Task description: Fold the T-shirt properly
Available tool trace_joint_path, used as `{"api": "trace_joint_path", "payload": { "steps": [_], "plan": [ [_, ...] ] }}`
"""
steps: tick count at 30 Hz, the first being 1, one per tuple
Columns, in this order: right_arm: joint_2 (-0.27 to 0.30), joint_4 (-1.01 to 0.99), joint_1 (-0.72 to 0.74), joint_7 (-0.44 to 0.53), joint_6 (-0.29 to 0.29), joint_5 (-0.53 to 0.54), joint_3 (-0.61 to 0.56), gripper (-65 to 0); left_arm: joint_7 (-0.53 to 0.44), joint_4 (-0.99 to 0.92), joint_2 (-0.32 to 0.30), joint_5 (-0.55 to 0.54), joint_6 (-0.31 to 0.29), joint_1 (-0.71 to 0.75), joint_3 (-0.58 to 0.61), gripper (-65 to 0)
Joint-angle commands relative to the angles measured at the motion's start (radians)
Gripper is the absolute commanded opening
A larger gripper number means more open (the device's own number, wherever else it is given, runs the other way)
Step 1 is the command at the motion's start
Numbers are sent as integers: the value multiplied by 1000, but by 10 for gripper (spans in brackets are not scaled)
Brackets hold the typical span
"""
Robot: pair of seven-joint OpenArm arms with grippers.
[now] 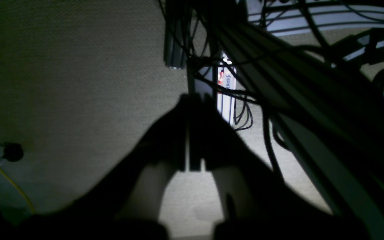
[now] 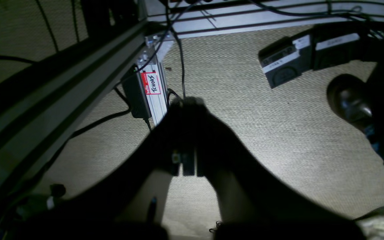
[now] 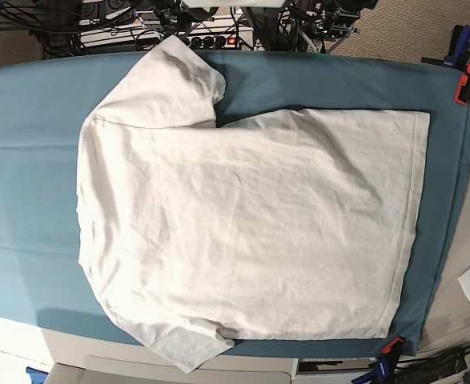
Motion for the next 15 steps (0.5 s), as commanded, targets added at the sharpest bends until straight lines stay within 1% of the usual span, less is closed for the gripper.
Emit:
{"api": "trace_joint_path", "payload": {
  "steps": [1, 5, 15],
  "plan": [
    [3, 4, 3, 14, 2, 0, 0, -648, -4, 5, 2, -2, 0, -1, -1, -650],
    [3, 4, 3, 34, 2, 0, 0, -648, -7, 5, 3, -2, 0, -6, -1, -650],
    [3, 4, 6, 34, 2, 0, 0, -648, -3, 5, 3, -2, 0, -6, -1, -650]
  ]
}}
